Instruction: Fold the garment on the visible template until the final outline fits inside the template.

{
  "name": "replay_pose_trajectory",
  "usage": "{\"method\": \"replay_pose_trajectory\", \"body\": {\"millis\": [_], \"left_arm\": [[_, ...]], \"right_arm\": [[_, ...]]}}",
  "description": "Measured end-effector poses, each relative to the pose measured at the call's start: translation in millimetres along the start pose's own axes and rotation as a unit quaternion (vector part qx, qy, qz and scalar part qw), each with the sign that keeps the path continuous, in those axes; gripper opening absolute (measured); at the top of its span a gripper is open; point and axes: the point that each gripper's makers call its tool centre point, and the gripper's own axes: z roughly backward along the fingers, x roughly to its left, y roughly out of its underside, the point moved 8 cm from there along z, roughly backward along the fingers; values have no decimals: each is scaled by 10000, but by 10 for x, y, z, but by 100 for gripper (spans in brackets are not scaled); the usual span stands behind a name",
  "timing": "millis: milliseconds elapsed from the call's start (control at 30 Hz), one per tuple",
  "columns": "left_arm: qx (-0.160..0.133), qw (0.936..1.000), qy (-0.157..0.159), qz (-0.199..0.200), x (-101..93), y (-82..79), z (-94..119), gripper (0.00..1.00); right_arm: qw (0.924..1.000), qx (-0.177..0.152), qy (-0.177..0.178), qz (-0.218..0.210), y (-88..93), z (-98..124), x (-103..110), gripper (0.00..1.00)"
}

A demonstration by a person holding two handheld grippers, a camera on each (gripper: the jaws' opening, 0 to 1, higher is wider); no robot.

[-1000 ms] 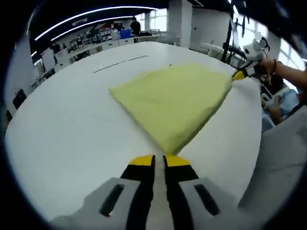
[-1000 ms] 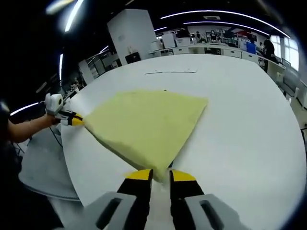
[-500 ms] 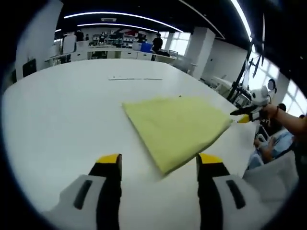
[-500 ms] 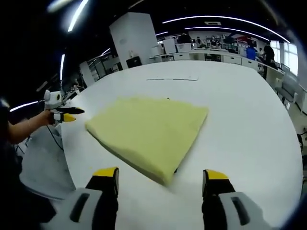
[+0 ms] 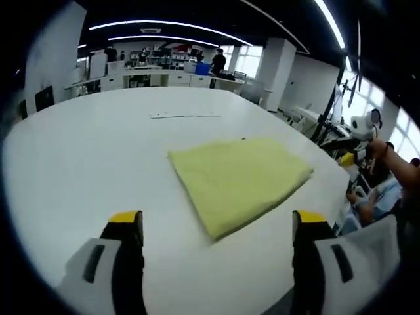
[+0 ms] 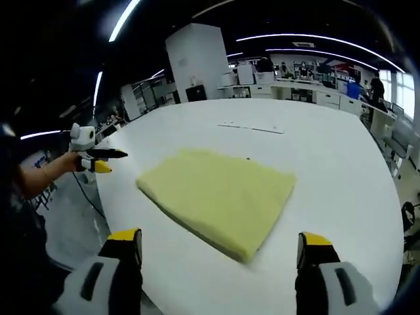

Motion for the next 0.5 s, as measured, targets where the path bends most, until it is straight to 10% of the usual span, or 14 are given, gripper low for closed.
{"method": "replay_pose_trajectory", "body": {"millis": [500], "left_arm": [[-23,10000,-34,-11,-123,-33,255,99]], "right_arm": [[9998,-107,149,101,-44,229,184,100]]}}
